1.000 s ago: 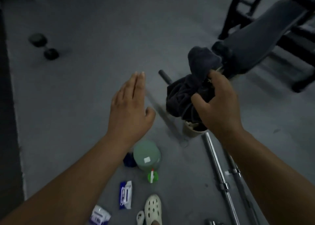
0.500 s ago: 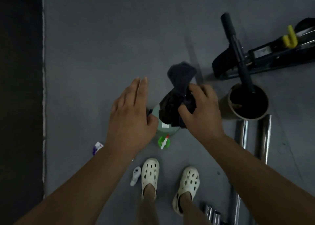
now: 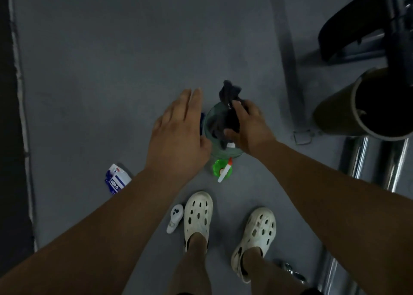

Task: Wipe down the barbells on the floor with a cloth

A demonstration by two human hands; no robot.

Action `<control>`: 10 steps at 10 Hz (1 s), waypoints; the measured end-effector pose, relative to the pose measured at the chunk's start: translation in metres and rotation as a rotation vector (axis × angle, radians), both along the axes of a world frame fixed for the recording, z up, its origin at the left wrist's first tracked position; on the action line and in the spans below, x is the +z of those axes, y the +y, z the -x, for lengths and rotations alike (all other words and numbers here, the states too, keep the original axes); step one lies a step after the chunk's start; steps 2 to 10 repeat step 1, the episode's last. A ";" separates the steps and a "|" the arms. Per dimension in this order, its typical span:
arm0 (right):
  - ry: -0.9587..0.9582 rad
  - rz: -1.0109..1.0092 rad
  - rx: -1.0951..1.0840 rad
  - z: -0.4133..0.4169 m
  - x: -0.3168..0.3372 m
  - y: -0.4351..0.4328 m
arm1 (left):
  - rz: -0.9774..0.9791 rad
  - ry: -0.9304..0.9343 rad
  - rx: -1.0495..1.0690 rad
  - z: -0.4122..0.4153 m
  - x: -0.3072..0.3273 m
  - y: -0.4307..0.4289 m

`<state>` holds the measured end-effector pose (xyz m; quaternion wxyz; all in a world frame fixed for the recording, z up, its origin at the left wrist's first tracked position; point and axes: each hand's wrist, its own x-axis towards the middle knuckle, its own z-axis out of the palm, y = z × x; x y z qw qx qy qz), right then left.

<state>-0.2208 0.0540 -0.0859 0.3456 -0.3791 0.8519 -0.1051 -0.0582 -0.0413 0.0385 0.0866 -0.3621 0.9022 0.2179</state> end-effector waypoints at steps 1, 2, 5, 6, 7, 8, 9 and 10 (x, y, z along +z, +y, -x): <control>-0.011 -0.184 0.117 0.000 -0.007 -0.004 | -0.027 0.005 -0.012 0.000 -0.009 0.001; -0.011 -0.184 0.117 0.000 -0.007 -0.004 | -0.027 0.005 -0.012 0.000 -0.009 0.001; -0.011 -0.184 0.117 0.000 -0.007 -0.004 | -0.027 0.005 -0.012 0.000 -0.009 0.001; -0.011 -0.184 0.117 0.000 -0.007 -0.004 | -0.027 0.005 -0.012 0.000 -0.009 0.001; -0.011 -0.184 0.117 0.000 -0.007 -0.004 | -0.027 0.005 -0.012 0.000 -0.009 0.001; -0.011 -0.184 0.117 0.000 -0.007 -0.004 | -0.027 0.005 -0.012 0.000 -0.009 0.001; -0.011 -0.184 0.117 0.000 -0.007 -0.004 | -0.027 0.005 -0.012 0.000 -0.009 0.001; -0.011 -0.184 0.117 0.000 -0.007 -0.004 | -0.027 0.005 -0.012 0.000 -0.009 0.001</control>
